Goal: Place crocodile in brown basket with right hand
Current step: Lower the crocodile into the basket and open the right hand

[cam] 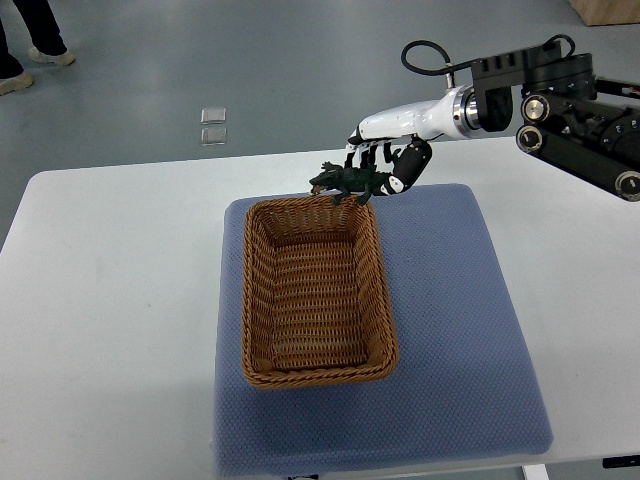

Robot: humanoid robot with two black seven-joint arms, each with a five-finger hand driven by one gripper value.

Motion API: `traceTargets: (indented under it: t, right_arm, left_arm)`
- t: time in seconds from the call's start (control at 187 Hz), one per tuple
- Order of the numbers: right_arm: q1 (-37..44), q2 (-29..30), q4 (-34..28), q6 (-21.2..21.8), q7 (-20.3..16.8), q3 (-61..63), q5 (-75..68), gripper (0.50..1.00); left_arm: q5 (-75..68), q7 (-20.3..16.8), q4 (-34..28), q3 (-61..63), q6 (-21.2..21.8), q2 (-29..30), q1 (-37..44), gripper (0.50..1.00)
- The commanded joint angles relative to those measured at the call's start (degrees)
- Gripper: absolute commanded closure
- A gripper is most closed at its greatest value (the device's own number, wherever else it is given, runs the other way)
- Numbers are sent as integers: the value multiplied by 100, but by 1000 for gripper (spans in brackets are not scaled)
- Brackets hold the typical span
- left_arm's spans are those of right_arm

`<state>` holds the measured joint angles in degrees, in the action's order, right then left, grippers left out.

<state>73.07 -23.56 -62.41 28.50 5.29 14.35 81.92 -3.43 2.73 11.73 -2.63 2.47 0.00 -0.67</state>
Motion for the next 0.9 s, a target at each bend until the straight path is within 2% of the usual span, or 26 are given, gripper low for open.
traceTargets:
  t: [0.0,0.311,0.895]
  right_arm:
    - [-91,299,-8,-20,25,-55,8,1000]
    - [-443,835,1,-47,33,-230,87,1000]
    - [-944,1213,141,-293,42,-239,96,1000]
  left_arm:
    - [0,0,5,0,-1,0,-3,500]
    - [-9,0,22,17,-9,0,5,500]
    - [0,0,13,17,-9,0,5,500]
